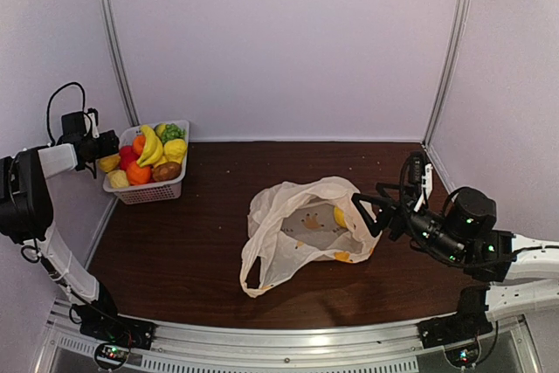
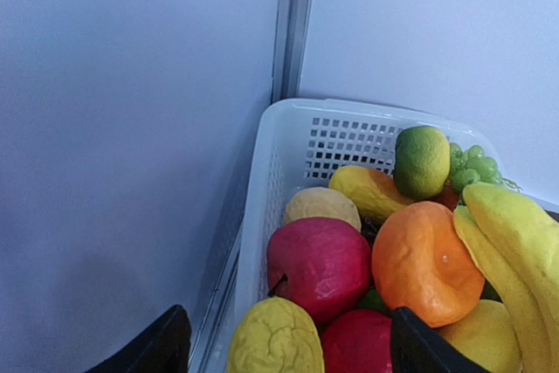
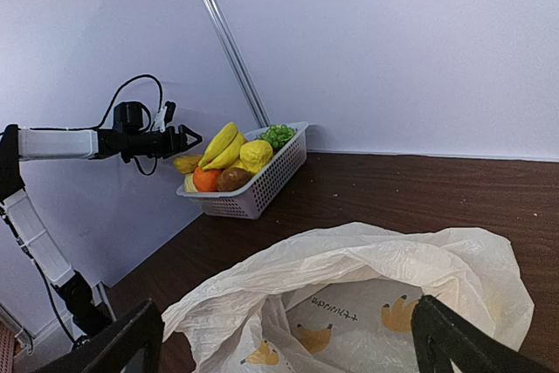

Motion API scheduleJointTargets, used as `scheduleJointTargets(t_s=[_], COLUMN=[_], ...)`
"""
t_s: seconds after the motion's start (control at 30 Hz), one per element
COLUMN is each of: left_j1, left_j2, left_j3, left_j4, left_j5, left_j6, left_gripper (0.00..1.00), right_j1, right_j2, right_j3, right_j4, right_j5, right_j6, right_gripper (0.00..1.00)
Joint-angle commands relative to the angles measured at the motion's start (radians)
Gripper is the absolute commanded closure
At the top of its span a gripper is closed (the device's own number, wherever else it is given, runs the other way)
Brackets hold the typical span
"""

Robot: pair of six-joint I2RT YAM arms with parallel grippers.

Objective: Untie the knot of the plastic bag and take out the fruit
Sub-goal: Place the fake fruit in the bin.

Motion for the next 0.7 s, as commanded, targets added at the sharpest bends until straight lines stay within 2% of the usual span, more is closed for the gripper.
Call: scheduleJointTargets(t_s=[0.0,0.2,0.4,0.57,0.67], left_j1=[0.004,0.003,0.003,-0.020,-0.075], left_j2=[0.002,-0.080,-0.226,-0.390,-0.471], left_j3=[0.009,0.007,-0.012,-0.062,-0.092], left_j4=[0.031,0.039,0.013,-0.057,-0.130], left_j5=[0.022,0.036,0.071,0.109,0.116], left_j6=[0.002,-0.006,-0.072,-0.099,-0.077], left_gripper=[0.21,0.20,0.20,0.20,0.21], right_j1=[-0.006,-0.006,-0.006,-0.007,-0.032], right_j2=[-0.009,0.003,0.021,0.012,0.028], right_j3=[-0.012,-0.006,0.044,0.092,0.124], right_j4=[0.003,-0.005,-0.094,-0.319,-0.483], right_j5=[0.015,0.029,0.069,0.220,0.294], right_j6=[0.001,-0.004,0.012,0.092,0.147], right_gripper=[0.00,0.00,0.00,0.00,0.00])
